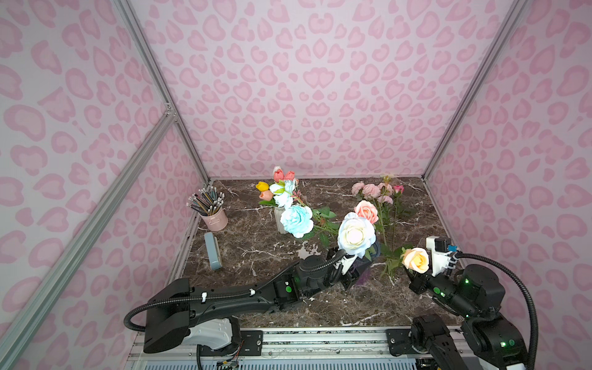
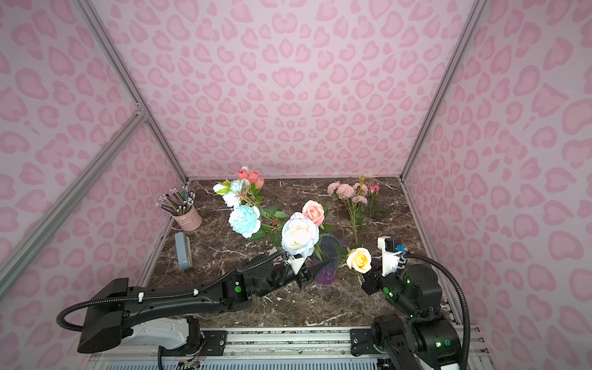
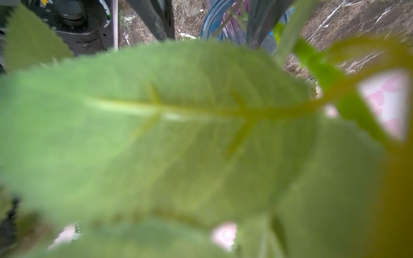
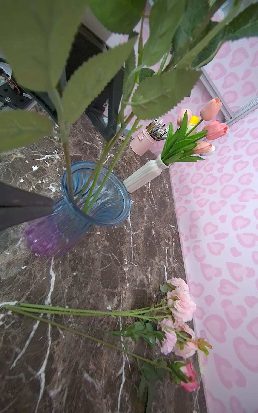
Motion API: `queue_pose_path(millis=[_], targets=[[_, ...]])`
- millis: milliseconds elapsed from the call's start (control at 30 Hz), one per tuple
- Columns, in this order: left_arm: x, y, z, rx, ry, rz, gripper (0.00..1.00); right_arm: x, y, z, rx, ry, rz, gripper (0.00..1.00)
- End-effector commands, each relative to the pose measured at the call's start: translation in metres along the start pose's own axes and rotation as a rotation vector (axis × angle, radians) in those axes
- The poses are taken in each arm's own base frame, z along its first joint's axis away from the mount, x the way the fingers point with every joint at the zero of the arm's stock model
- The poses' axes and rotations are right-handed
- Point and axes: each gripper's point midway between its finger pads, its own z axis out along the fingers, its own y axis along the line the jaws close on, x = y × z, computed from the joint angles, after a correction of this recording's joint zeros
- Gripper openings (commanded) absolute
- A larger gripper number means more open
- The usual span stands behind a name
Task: Pick out pink flowers from the vase
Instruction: Pick up the flower from the vase.
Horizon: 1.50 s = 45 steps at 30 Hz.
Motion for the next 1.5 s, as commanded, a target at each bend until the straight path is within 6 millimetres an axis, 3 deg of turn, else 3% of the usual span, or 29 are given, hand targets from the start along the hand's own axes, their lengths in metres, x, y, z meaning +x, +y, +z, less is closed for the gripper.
queue_pose_path(millis=[0,233,567,967,1000,1133,1467], targets=[[-0.009,0.013,0.001,-0.067,-0.033,-0.016,0.53,-0.003,0.002,0.000,-0.014,-0.016,-0.006,0.00],[-0.004,0.020,-0.003,-0.098,-0.026,-0.025,0.50,0.001,0.001,0.002,-0.014,-0.012,-0.003,0.00],[-0.009,0.027,0.015,-0.138,-0.023,-0.008,0.50,0.002,0.002,0.000,-0.020,-0.020,-0.002,0.00],[-0.002,0.038,0.023,-0.189,-0.003,-0.013,0.36,-0.003,0.005,-0.001,-0.032,-0.030,-0.004,0.00],[0.000,0.039,0.024,-0.190,0.000,-0.014,0.30,-0.003,0.006,-0.001,-0.036,-0.031,-0.003,0.00],[0.000,0.040,0.025,-0.192,0.001,-0.012,0.24,-0.004,0.006,-0.001,-0.037,-0.034,-0.004,0.00],[-0.016,0.028,0.021,-0.115,-0.044,0.009,0.06,-0.004,0.006,-0.002,-0.033,-0.035,-0.008,0.00]])
